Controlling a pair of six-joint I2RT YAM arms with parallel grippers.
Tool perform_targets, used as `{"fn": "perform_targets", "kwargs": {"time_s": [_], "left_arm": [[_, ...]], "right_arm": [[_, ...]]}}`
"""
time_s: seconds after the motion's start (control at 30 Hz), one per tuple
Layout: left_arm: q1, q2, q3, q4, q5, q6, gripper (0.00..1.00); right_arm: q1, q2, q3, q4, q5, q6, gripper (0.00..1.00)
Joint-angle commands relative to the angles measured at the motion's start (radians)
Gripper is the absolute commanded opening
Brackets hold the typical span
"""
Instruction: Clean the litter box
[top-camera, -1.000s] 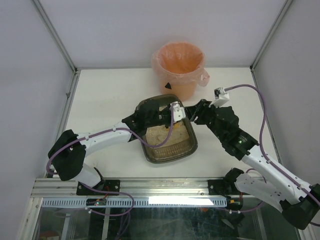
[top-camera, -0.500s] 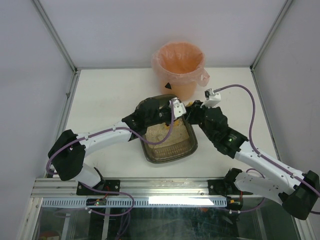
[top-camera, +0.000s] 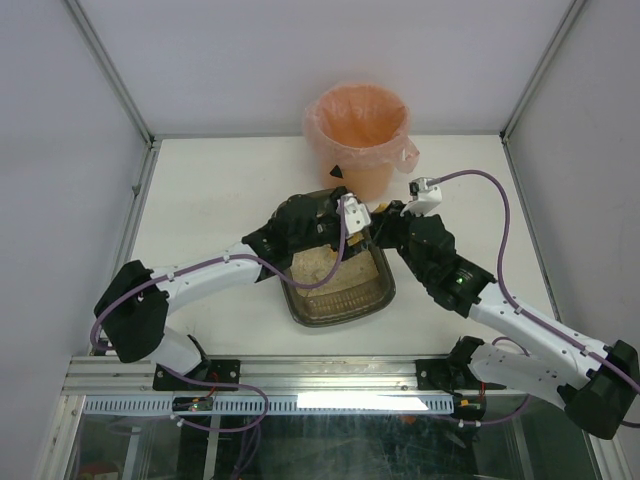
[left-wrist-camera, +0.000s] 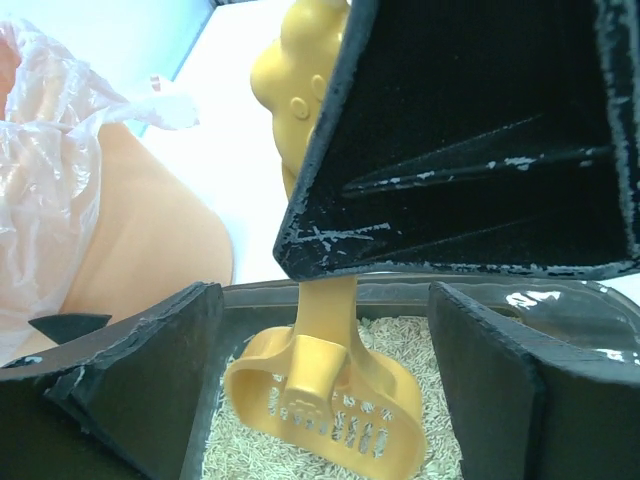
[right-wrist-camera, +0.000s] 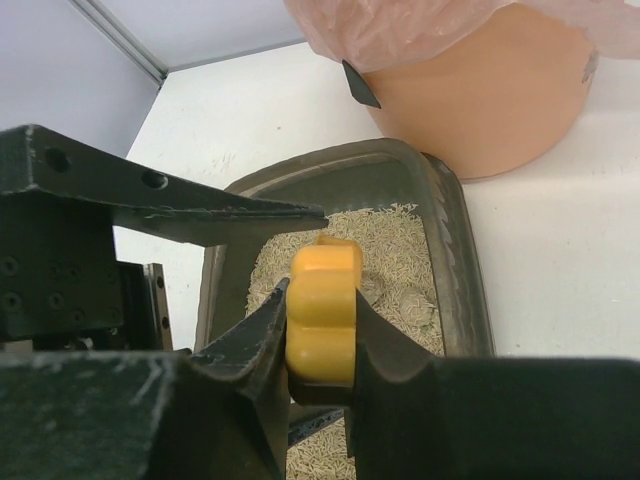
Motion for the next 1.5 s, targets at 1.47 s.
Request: {"fn": "perform_targets", "kwargs": {"time_s": [1.47], "left_arm": [[0.303, -0.406, -0.135, -0.504, -0.397, -1.020, 0.82]], "right_arm": [[-0.043, 0.180, 0.361, -0.265, -0.127, -0.439, 0.00]]}}
